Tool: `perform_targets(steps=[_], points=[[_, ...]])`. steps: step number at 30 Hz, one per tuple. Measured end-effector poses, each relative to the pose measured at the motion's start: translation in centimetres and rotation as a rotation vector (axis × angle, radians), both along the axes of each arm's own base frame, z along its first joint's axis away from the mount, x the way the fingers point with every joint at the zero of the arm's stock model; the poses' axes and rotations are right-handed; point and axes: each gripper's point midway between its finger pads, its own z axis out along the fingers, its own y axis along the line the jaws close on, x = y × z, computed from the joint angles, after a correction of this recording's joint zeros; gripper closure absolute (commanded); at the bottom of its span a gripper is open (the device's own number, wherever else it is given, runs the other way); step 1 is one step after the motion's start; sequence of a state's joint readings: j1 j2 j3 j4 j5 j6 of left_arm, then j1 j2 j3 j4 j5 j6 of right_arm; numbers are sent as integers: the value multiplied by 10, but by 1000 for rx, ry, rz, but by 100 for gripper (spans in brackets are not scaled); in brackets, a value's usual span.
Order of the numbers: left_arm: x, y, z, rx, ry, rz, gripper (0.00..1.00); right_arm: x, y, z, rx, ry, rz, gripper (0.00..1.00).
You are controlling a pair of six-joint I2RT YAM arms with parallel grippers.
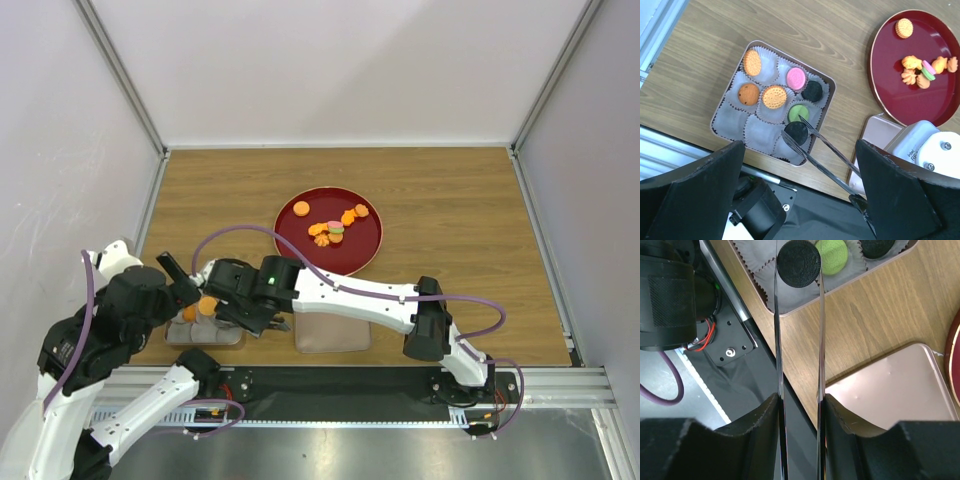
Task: Pack the cookies
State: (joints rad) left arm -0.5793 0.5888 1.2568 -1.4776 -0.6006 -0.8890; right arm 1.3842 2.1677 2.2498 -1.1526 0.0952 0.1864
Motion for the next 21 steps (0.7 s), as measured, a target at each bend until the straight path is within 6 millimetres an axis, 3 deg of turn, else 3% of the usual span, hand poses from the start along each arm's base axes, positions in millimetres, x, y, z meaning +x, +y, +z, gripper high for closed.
perform_targets(steps=[21], points=[[-1, 3, 0, -20, -32, 24, 0, 2, 10, -5, 44, 5, -13, 58]])
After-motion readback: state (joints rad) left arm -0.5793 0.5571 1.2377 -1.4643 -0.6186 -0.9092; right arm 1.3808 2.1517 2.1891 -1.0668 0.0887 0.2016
